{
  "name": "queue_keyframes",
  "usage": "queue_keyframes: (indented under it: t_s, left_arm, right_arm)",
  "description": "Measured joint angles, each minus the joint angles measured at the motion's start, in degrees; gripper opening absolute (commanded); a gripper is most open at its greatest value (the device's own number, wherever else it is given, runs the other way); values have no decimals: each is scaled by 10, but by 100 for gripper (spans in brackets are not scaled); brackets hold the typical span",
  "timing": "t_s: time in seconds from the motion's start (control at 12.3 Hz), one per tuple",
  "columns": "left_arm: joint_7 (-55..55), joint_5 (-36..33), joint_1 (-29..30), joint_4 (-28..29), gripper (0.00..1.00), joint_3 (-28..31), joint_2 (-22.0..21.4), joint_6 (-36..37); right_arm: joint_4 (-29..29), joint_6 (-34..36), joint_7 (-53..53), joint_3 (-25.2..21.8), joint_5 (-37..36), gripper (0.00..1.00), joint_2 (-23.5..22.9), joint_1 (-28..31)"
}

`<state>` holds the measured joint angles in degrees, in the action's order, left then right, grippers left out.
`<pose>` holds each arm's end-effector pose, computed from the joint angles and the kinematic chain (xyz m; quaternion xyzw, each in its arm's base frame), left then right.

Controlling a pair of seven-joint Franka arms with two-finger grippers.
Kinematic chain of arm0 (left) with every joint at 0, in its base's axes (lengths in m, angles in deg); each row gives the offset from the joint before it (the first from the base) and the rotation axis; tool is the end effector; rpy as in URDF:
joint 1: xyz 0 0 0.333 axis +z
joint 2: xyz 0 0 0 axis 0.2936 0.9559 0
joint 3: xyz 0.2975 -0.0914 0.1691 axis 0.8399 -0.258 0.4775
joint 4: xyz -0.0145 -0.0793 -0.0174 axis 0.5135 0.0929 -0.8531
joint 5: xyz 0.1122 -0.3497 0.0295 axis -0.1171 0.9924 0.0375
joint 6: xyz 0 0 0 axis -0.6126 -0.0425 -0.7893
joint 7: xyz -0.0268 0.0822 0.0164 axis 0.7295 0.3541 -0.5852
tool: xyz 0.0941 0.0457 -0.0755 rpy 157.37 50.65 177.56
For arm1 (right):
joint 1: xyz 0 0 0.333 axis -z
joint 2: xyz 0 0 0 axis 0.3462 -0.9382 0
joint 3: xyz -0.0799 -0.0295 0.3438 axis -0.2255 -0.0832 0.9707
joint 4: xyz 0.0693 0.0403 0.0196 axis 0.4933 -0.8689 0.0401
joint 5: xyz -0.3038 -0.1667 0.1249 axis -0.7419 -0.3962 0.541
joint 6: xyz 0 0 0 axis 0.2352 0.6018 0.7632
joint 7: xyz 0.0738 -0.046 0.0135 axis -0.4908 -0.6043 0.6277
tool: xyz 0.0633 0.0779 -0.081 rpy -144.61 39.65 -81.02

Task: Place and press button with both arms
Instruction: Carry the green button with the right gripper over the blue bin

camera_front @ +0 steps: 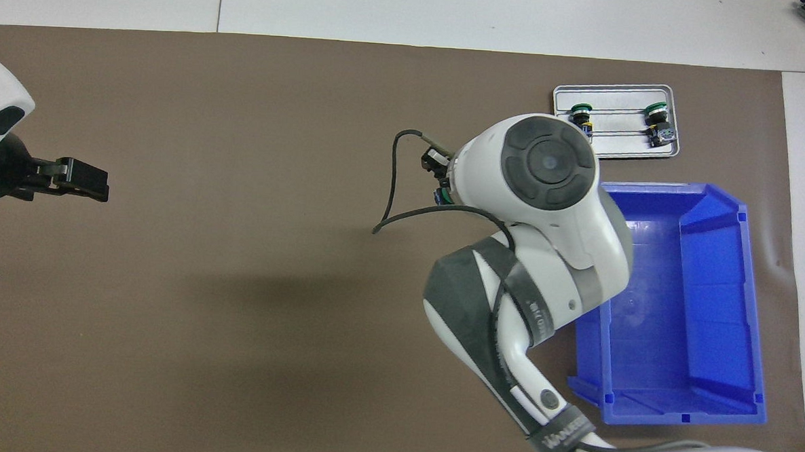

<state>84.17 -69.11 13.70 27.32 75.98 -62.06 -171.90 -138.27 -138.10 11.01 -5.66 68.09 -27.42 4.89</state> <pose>0.5300 -0.0330 0.5951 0.9998 -0.0171 -0.0092 0.0005 0.6048 0.2078 0.5133 -0.9461 0.3107 -0.0665 0.0627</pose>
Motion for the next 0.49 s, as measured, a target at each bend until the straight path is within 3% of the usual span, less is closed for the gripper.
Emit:
queue_keyframes:
  t_s: [0.49]
  left_arm:
    - [0,0,0,0,100,0,0,0]
  right_arm:
    - [-3,0,132,0,3,0,-1,107]
